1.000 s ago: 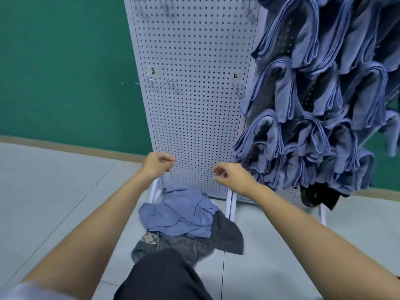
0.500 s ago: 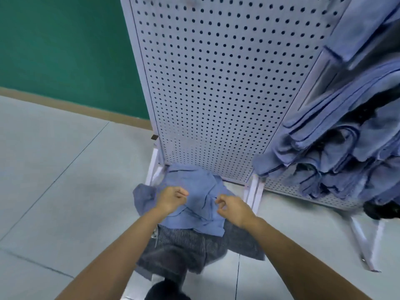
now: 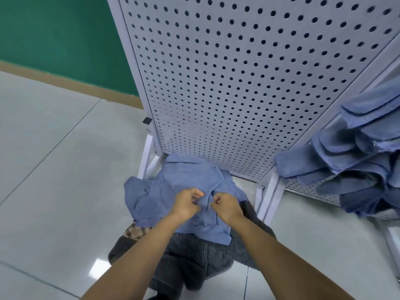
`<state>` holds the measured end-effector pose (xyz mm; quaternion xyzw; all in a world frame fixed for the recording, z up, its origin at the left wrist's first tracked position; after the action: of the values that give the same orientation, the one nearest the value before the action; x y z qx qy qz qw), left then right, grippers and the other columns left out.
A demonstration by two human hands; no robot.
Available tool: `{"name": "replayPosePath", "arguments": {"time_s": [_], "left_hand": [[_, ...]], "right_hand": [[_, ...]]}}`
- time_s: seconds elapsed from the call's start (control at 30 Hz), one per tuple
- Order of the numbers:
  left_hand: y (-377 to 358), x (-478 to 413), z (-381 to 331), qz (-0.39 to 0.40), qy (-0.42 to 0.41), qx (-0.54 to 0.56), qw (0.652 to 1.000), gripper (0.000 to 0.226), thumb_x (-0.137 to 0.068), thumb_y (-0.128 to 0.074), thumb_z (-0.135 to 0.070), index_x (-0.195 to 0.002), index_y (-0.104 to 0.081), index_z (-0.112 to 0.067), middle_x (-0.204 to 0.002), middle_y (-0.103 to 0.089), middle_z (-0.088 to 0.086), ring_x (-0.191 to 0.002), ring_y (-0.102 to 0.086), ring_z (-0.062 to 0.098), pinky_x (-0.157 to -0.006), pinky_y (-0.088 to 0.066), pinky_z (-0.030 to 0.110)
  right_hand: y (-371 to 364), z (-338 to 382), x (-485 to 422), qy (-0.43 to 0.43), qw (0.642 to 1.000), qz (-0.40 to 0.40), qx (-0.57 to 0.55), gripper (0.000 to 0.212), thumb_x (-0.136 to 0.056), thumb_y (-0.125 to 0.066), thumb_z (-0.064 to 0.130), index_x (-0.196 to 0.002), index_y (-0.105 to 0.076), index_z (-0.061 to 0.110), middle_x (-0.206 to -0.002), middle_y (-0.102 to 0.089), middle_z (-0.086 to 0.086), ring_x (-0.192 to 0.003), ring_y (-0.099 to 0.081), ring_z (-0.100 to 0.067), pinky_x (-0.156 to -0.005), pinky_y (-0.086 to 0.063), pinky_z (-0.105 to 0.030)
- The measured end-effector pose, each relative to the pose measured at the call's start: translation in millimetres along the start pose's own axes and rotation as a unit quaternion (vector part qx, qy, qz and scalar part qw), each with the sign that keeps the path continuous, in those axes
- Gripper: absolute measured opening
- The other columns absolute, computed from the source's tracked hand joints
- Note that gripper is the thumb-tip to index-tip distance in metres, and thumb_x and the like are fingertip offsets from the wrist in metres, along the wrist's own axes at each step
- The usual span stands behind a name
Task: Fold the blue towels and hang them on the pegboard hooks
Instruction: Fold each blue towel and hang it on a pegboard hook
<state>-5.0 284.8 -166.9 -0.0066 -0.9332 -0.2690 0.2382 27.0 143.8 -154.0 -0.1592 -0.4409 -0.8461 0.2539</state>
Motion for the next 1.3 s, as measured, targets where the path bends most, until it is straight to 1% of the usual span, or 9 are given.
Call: {"name": "replayPosePath", "arguments": {"time_s": [0.13, 0.27, 0.5, 0.7, 0.8, 0.87, 1.0, 1.13, 1.3], "left_hand": [[10.2, 14.9, -9.6, 0.026, -0.055, -0.088, 0.994, 0.074, -0.055, -0.074, -0.024, -0.123, -0.055, -0.005, -0.118, -0.058, 0.007, -0.109, -0.056, 0.021, -0.086, -0.043, 0.022], [30.9, 37.7, -44.9, -0.083, -0.098, -0.05, 0.99, 0.016, -0.077, -0.068, -0.005, -0.079, -0.055, -0.014, -0.071, -0.051, -0.001, -0.067, -0.047, 0.013, -0.06, -0.034, 0.023], [97.3, 105.3, -156.4, -0.154, -0.177, 0.029, 0.972, 0.042, -0.087, -0.055, 0.007, -0.059, -0.042, -0.022, -0.056, -0.041, -0.005, -0.056, -0.036, 0.006, -0.051, -0.031, 0.017], [120.9, 185.8, -264.6, -0.068, -0.249, 0.051, 0.965, 0.017, -0.096, -0.045, -0.003, -0.105, -0.06, -0.002, -0.098, -0.066, 0.016, -0.089, -0.06, 0.024, -0.082, -0.049, 0.032], [106.9, 242.8, -318.3, 0.004, -0.277, 0.078, 0.958, 0.018, -0.1, -0.043, -0.014, -0.108, -0.058, -0.02, -0.093, -0.065, -0.009, -0.084, -0.063, 0.002, -0.067, -0.046, 0.006], [93.1, 272.1, -343.2, 0.05, -0.286, 0.108, 0.951, 0.018, -0.099, -0.048, -0.032, -0.111, -0.06, -0.028, -0.101, -0.067, -0.014, -0.089, -0.063, -0.009, -0.078, -0.047, 0.008], [58.2, 308.8, -370.0, 0.121, -0.274, 0.174, 0.938, 0.045, -0.091, -0.051, -0.055, -0.126, -0.052, -0.029, -0.126, -0.059, -0.006, -0.105, -0.058, 0.01, -0.097, -0.047, 0.042], [21.3, 330.0, -382.1, 0.077, -0.344, 0.147, 0.924, 0.044, -0.093, -0.058, -0.031, -0.133, -0.039, -0.036, -0.121, -0.049, -0.023, -0.095, -0.056, 0.002, -0.081, -0.049, 0.024], [-8.3, 324.5, -373.3, 0.045, -0.348, 0.135, 0.926, 0.013, -0.095, -0.054, -0.011, -0.103, -0.063, -0.017, -0.1, -0.065, 0.001, -0.09, -0.058, 0.009, -0.077, -0.048, 0.015]], "right_hand": [[26.7, 35.5, 9.9, 0.042, 0.989, -0.029, -0.139, 0.041, -0.094, -0.048, 0.0, -0.06, -0.03, 0.015, -0.055, -0.03, 0.0, -0.053, -0.03, -0.011, -0.054, -0.03, -0.023], [70.8, 72.5, 48.2, 0.079, 0.959, 0.001, -0.273, 0.028, -0.097, -0.045, 0.004, -0.072, -0.04, 0.015, -0.062, -0.045, 0.0, -0.06, -0.047, -0.01, -0.055, -0.045, -0.018], [167.7, 126.8, 144.4, 0.177, 0.916, -0.066, -0.354, 0.023, -0.1, -0.046, 0.011, -0.077, -0.047, 0.013, -0.055, -0.057, 0.014, -0.058, -0.056, 0.001, -0.066, -0.048, -0.018], [247.0, 152.0, 239.8, 0.253, 0.868, -0.142, -0.404, 0.015, -0.1, -0.047, 0.012, -0.09, -0.053, 0.004, -0.075, -0.063, -0.004, -0.066, -0.063, -0.008, -0.065, -0.053, -0.019], [282.4, 150.0, 288.4, 0.263, 0.837, -0.182, -0.445, 0.013, -0.099, -0.047, 0.012, -0.089, -0.052, 0.005, -0.078, -0.062, -0.014, -0.069, -0.062, -0.018, -0.064, -0.055, -0.025], [302.8, 142.8, 320.5, 0.262, 0.829, -0.213, -0.446, 0.016, -0.1, -0.046, 0.013, -0.085, -0.05, 0.008, -0.069, -0.056, -0.011, -0.06, -0.055, -0.017, -0.06, -0.05, -0.026], [331.4, 117.1, 374.0, 0.253, 0.86, -0.242, -0.371, 0.031, -0.101, -0.045, 0.018, -0.07, -0.047, 0.016, -0.055, -0.044, 0.005, -0.046, -0.041, -0.005, -0.051, -0.034, -0.018], [335.1, 83.3, 404.7, 0.252, 0.903, -0.18, -0.297, 0.019, -0.098, -0.052, 0.018, -0.085, -0.065, 0.015, -0.081, -0.069, 0.002, -0.072, -0.062, -0.009, -0.065, -0.049, -0.02], [327.6, 33.5, 416.4, 0.237, 0.91, -0.161, -0.3, 0.014, -0.095, -0.057, 0.018, -0.096, -0.067, 0.009, -0.095, -0.07, -0.008, -0.086, -0.065, -0.014, -0.08, -0.052, -0.026]]}}
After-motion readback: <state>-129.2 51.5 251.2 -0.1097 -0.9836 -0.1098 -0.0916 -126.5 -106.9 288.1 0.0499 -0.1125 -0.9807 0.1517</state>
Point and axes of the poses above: each hand's wrist, its own x-axis away from the middle knuckle, its own y-axis out of the back of the hand, z = x × y, the point moved 2 cm from there along -x, towards the middle knuckle
